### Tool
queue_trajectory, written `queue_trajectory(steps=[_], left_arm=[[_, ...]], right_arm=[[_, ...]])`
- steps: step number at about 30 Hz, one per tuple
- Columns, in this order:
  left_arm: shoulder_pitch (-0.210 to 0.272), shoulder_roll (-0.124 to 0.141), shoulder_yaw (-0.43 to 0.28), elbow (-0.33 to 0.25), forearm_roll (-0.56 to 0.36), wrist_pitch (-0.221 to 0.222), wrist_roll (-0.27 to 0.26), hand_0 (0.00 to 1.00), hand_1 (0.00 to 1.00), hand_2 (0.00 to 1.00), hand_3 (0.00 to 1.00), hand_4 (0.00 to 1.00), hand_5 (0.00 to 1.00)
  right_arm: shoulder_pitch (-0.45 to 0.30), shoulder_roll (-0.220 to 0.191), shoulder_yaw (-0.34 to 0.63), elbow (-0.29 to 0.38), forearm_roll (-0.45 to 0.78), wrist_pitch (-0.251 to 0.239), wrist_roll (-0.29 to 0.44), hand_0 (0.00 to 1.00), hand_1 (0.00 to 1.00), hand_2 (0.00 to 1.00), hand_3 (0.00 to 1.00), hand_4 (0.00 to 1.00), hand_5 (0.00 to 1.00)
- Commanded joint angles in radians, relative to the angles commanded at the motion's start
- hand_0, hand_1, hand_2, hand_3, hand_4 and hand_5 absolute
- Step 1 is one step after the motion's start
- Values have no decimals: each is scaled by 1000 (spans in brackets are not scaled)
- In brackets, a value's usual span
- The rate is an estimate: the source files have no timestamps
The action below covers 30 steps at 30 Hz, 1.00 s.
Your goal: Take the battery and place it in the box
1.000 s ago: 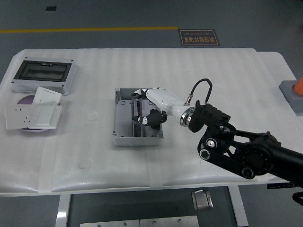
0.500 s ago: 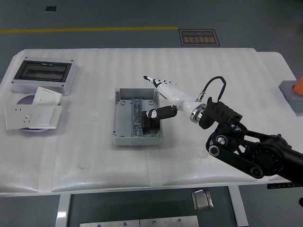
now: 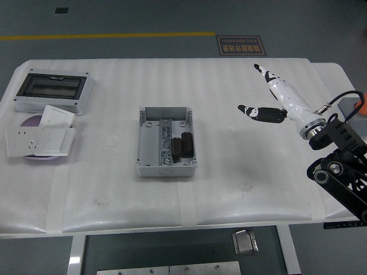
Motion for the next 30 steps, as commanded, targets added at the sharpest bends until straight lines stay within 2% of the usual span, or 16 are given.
queue_trajectory(steps=[3,9,10,18,30], left_arm=[[-7,-1,-2,0,6,-2,1,639,637,529,582,561,138],[-18,-1,-9,1,19,-3,-1,640,636,528,582,563,138],[-18,0,-11,0,21,-3,-1,640,637,528,584,562,138],[-5,-3,-27,1,27,-2,1,641,639,532,586,563,137],[1,-11,-30,3,26,0,-3,640,640,537,587,562,138]], right_arm=[[-59,0,74,-5,41,12,26,998,998,998,998,860,398],[-114,15,176,-7,106,22,66,998,998,998,998,857,404],[-119,18,184,-8,112,21,70,998,998,998,998,853,431],[-154,24,241,-10,161,23,89,998,998,998,998,844,462],[-159,31,254,-11,143,22,82,998,998,998,998,849,488]])
